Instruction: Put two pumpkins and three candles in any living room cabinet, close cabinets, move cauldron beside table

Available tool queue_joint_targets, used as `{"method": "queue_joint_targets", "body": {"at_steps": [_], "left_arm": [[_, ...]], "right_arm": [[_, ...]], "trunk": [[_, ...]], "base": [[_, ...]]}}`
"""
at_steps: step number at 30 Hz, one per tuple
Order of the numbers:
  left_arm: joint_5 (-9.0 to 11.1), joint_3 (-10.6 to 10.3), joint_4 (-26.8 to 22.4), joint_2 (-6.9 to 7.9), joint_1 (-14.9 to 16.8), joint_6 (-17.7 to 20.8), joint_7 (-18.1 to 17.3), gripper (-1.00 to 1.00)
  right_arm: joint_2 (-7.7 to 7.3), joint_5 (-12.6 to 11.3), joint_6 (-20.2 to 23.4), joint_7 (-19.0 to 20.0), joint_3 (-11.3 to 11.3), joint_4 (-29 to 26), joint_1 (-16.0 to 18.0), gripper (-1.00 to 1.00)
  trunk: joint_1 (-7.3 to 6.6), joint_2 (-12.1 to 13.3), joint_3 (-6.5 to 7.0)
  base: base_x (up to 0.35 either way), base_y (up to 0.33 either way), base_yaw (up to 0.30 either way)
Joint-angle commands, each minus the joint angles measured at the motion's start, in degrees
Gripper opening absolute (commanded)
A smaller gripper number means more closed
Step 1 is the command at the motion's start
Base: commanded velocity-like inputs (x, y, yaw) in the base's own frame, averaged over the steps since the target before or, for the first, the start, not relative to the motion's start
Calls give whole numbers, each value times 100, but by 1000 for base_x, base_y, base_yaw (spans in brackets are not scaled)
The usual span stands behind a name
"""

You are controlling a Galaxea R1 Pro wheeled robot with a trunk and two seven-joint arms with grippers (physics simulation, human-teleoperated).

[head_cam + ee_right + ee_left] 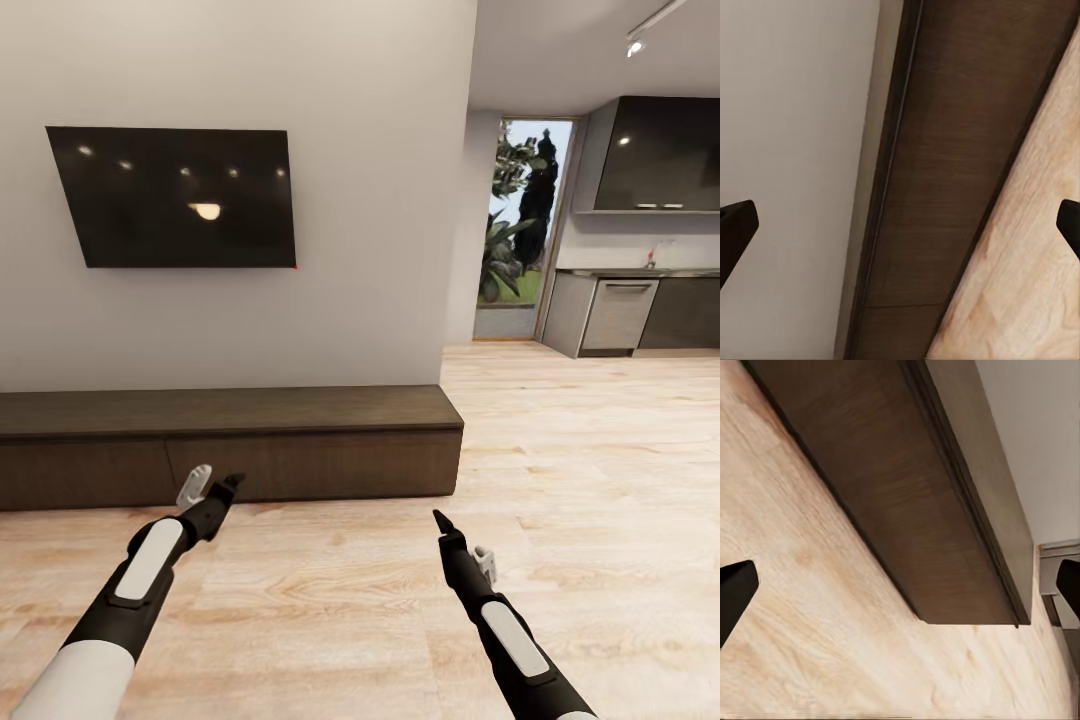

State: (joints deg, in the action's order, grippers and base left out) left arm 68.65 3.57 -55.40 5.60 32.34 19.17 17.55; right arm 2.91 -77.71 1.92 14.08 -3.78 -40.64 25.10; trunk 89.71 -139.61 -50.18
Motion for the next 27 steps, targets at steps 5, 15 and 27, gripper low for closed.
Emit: {"method": "queue_joint_targets", "body": {"at_steps": [5,15,27], "left_arm": [[286,34,4,2,1,50,192,100],[429,46,7,2,1,59,242,100],[386,11,-697,25,-64,634,-96,100]], "right_arm": [[-8,-63,19,24,-7,3,3,100],[-10,-62,19,29,-16,3,3,100],[-44,-37,27,2,-13,13,3,100]], "trunk": [[-1,-3,-6],[-1,-3,-6],[-1,-3,-6]], "base": [[0,0,0],[0,0,0],[76,0,0]]}}
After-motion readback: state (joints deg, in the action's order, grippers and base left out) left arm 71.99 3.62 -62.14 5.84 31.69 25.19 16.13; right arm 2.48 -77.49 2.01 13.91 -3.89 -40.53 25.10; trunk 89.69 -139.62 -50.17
